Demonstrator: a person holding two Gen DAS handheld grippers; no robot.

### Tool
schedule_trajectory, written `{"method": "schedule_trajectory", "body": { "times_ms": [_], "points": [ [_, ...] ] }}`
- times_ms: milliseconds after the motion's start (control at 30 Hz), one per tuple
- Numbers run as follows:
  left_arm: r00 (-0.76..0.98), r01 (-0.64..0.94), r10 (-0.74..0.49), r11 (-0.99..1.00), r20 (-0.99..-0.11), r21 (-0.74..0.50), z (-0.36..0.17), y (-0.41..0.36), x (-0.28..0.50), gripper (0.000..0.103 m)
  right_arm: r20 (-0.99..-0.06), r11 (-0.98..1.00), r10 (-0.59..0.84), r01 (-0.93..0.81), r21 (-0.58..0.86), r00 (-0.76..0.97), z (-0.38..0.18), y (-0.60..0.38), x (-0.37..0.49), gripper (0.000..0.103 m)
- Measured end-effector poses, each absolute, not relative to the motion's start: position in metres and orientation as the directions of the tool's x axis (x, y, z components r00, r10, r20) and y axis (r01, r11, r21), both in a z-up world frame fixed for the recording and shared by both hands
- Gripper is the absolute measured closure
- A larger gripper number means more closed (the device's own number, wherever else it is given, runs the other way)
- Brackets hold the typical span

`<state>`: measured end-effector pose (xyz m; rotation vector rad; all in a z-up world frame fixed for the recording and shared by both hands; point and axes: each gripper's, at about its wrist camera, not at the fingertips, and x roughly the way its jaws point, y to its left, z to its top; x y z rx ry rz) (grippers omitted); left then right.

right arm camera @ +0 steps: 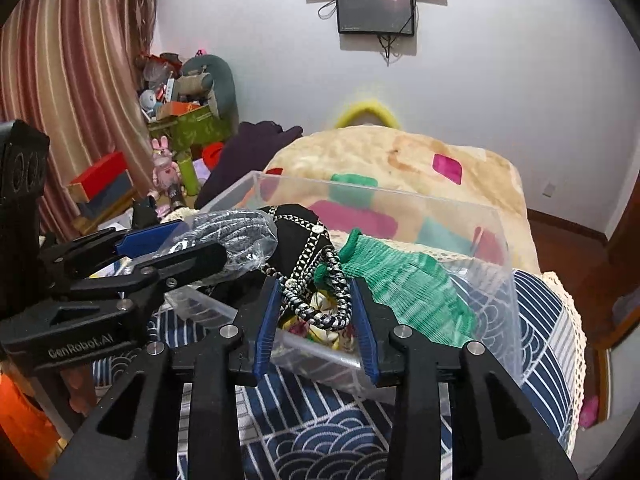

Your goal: Organize soft objects

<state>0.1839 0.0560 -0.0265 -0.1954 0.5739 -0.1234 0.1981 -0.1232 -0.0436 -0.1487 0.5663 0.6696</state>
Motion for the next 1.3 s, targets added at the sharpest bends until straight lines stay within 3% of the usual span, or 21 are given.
{"method": "schedule_trajectory", "body": {
  "times_ms": [133, 267, 633, 767, 833, 900, 1000, 1300],
  "points": [
    [0.845, 0.073, -0.172, 0.975, -0.506, -0.211, -0.017, 0.054, 0.170, 0.045, -0.518, 0.778, 0.558, -0.625, 0.055, 0.649, -0.037, -0.133, 0.191, 0.068],
    [0.863, 0.082, -0.170, 0.976, -0.476, -0.200, -0.007, 0.052, 0.155, 0.038, -0.479, 0.802, 0.527, -0.597, 0.007, 0.702, -0.029, -0.139, 0.181, 0.048],
    [0.901, 0.092, -0.143, 0.986, -0.409, -0.142, 0.015, 0.037, 0.121, 0.038, -0.400, 0.816, 0.519, -0.578, -0.034, 0.756, -0.015, -0.154, 0.160, 0.048],
    [0.924, 0.090, -0.136, 0.986, -0.356, -0.143, 0.027, 0.032, 0.100, 0.026, -0.350, 0.814, 0.530, -0.579, -0.043, 0.772, -0.007, -0.165, 0.139, 0.045],
    [0.933, 0.092, -0.132, 0.987, -0.334, -0.133, 0.031, 0.029, 0.091, 0.023, -0.314, 0.815, 0.540, -0.578, -0.038, 0.781, -0.002, -0.172, 0.127, 0.034],
    [0.943, 0.092, -0.122, 0.990, -0.308, -0.110, 0.037, 0.023, 0.080, 0.013, -0.271, 0.820, 0.544, -0.572, -0.030, 0.794, 0.002, -0.179, 0.118, 0.023],
    [0.954, 0.089, -0.112, 0.992, -0.278, -0.094, 0.041, 0.019, 0.066, 0.006, -0.223, 0.827, 0.543, -0.562, -0.027, 0.810, 0.008, -0.186, 0.106, 0.019],
    [0.961, 0.085, -0.113, 0.989, -0.250, -0.120, 0.043, 0.015, 0.042, 0.001, -0.165, 0.829, 0.551, -0.559, 0.002, 0.818, 0.010, -0.198, 0.086, 0.009]
  ]
}}
